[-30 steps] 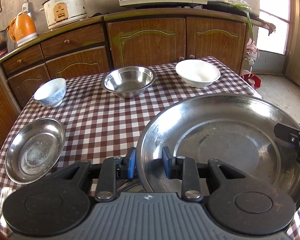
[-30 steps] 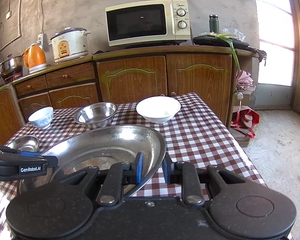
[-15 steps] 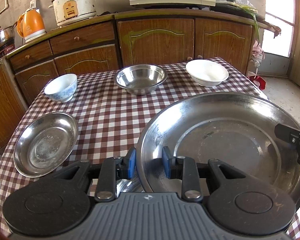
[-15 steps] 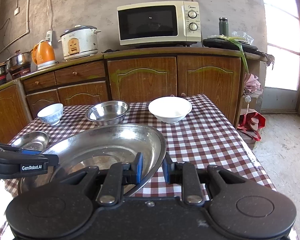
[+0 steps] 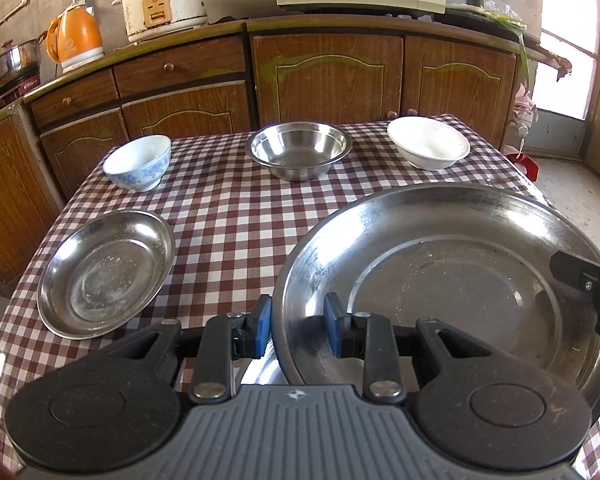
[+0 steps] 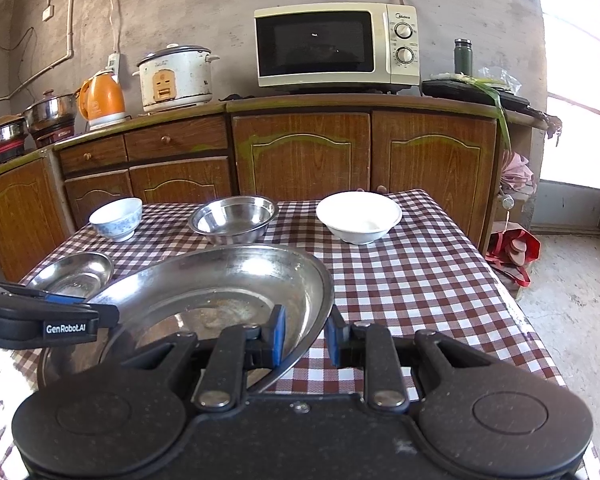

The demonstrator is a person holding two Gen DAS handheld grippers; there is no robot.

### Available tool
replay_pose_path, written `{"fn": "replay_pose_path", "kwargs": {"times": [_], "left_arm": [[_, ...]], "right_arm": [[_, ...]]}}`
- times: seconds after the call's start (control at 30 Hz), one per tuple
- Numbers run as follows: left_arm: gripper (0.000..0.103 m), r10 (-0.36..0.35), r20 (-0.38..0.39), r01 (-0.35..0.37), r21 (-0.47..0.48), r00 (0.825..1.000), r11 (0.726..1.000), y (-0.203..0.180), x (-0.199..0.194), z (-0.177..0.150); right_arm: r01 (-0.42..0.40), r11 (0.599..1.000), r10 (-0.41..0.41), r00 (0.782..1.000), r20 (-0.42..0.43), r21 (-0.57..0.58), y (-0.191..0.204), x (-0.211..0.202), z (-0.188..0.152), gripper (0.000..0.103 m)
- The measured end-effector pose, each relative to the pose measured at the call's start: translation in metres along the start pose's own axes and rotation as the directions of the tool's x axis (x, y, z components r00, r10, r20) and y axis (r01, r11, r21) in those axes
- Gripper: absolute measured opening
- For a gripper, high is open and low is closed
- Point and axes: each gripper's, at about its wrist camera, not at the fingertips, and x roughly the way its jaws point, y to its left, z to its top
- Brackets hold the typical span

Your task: Organize plates and bowls

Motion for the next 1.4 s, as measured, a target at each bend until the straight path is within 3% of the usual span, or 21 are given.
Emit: {"fn": "replay_pose_path", "kwargs": {"times": [1.4], "left_arm": [[0.031,0.009,-0.081,-0.011,-0.02,0.997,1.0,0.031,0.013,-0.033]], "right_arm": [[-0.047,0.997,0.041,0.994,-0.104,-0.055,0.035,0.011,-0.036,0.03]]}}
